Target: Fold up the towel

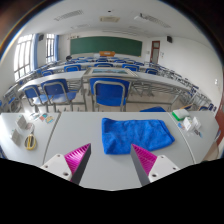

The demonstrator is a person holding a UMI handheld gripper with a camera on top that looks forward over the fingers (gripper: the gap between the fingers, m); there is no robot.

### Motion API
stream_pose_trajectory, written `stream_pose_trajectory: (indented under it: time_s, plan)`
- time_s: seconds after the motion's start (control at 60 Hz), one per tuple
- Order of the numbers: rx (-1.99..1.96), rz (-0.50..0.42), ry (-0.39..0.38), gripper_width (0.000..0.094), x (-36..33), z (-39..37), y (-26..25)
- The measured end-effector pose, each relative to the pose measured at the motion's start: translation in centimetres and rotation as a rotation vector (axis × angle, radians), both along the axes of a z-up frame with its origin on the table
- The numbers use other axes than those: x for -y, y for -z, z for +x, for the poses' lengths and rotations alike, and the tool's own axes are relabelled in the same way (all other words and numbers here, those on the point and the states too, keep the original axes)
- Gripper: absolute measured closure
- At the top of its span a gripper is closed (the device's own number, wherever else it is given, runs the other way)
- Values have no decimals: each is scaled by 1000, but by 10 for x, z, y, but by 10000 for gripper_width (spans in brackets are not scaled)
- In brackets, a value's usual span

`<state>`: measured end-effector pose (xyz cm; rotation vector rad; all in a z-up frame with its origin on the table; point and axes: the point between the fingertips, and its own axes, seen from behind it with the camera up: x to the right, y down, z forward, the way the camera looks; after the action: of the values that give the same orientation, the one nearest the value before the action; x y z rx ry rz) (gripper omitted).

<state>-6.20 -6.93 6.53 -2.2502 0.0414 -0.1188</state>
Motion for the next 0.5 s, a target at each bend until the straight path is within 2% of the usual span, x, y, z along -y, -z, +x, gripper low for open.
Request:
stream_pose_trajectory:
  time_s: [0.183, 0.267, 0.317, 0.35, 0.417, 0.5]
  plan:
    - [32, -7, -53, 144, -74, -6, 48]
    - [51, -31, -74, 200, -89, -7, 67]
    - [42, -59, -90, 264, -93, -11, 79]
    - [25, -27, -91, 306, -98, -11, 74]
    - [33, -29, -106, 424, -103, -9, 76]
    - [81, -30, -129, 713, -103, -3, 74]
